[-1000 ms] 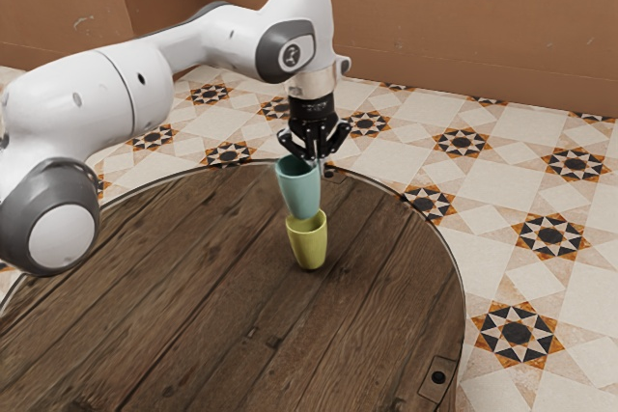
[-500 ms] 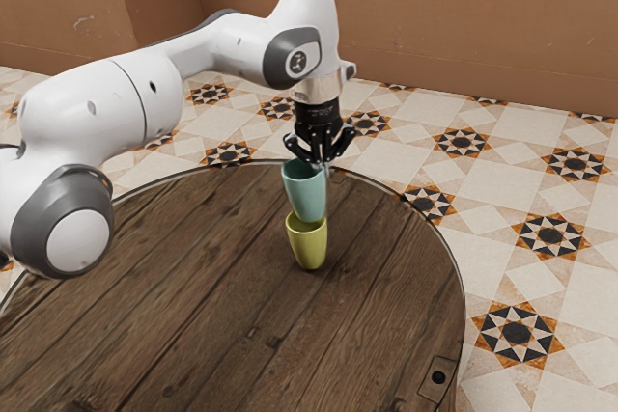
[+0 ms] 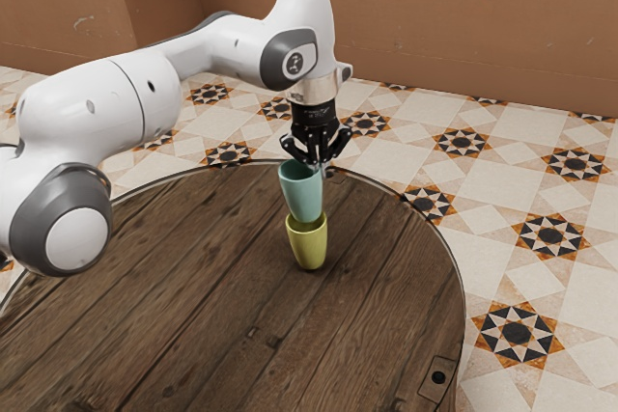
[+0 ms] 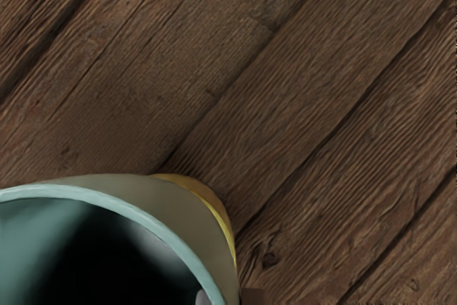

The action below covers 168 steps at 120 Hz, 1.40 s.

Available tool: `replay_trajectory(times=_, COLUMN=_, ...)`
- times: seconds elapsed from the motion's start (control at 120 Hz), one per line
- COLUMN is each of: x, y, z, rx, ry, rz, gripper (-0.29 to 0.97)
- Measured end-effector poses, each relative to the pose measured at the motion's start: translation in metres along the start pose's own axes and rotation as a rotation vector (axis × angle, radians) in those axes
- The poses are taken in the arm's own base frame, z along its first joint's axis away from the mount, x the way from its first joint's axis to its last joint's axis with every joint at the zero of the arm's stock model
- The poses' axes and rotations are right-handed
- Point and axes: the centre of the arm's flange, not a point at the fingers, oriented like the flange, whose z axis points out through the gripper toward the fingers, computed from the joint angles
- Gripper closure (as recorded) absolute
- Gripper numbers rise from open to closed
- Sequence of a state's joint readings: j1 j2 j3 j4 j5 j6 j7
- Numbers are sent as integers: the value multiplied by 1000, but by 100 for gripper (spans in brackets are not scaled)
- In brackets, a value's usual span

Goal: Place the left cup onto the right cup

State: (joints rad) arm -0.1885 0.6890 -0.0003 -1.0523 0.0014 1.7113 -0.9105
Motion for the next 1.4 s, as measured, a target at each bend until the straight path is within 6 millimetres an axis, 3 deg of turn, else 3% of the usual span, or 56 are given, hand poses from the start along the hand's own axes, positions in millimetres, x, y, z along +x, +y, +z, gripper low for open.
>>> replay_trajectory(times=0.875, x=-7, y=3, z=3, rx=0, ry=3, rz=19, gripper=79)
replay_trajectory(times=1.4, x=-4, y=4, z=20, rx=6, ry=-3, rz=18, gripper=79)
